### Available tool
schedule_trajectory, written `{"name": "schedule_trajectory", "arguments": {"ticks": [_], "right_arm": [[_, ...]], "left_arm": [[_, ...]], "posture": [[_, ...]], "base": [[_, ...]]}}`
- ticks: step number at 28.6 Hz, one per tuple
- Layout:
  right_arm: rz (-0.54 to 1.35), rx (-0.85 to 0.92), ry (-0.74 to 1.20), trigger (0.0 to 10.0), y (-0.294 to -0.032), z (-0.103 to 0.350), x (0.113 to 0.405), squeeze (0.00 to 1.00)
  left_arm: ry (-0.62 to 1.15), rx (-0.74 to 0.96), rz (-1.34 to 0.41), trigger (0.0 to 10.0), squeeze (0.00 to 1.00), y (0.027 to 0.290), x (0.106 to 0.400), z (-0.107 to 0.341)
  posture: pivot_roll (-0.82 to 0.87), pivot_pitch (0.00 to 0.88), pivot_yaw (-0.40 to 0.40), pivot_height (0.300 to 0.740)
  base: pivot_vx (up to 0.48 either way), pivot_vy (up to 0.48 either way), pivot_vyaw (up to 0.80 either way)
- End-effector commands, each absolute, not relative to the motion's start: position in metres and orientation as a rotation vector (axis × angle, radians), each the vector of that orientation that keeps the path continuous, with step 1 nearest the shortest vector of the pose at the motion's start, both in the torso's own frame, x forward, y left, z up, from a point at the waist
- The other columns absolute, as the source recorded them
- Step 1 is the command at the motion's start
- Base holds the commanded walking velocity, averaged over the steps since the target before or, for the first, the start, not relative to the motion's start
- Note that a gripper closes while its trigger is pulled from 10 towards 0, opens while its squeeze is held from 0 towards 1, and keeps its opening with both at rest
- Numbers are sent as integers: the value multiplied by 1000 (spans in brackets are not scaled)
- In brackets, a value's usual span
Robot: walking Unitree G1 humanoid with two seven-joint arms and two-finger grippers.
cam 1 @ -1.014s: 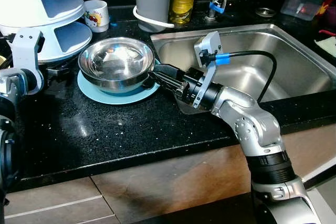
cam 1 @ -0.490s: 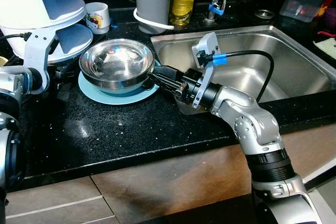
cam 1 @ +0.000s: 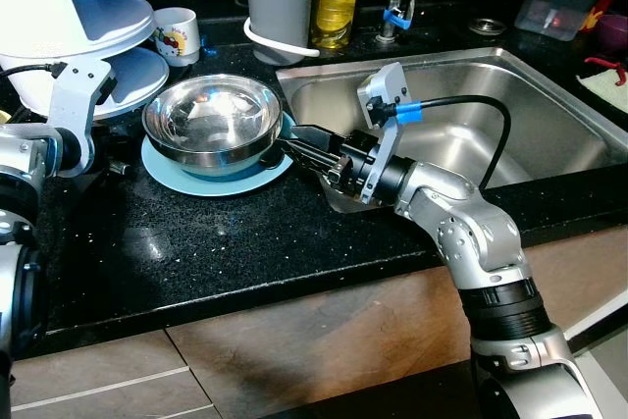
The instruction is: Kitchen organization
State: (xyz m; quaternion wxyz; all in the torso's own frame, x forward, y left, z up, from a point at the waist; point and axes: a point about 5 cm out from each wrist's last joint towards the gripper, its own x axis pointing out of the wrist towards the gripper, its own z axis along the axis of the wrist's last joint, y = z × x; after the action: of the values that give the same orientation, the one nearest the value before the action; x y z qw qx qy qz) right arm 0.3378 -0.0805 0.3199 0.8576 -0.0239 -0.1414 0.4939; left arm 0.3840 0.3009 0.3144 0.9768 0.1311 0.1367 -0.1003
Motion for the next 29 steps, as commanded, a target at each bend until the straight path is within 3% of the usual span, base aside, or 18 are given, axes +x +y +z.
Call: {"name": "schedule_trajectory", "arguments": {"ticks": [1,5,14,27,29], "right_arm": [[1047,-62,-318,10000,-78,324,337,0],[1042,-54,-329,10000,-78,327,337,0],[1023,-27,-352,10000,-83,333,335,0],[1033,-10,-354,10000,-81,332,333,0],[1032,5,-357,10000,-81,332,333,0]], "left_arm": [[508,246,-145,0,0,319,374,263],[473,262,-142,0,0,322,373,274],[167,134,-409,0,0,294,366,380],[85,180,-543,0,0,281,347,422],[32,110,-580,0,0,278,340,436]], "posture": [[-31,278,-40,740],[-34,278,-35,740],[-35,273,-27,740],[-14,258,-27,740],[-14,258,-27,740]], "base": [[0,0,0],[0,0,0],[0,0,0],[0,0,0],[0,0,0]]}}
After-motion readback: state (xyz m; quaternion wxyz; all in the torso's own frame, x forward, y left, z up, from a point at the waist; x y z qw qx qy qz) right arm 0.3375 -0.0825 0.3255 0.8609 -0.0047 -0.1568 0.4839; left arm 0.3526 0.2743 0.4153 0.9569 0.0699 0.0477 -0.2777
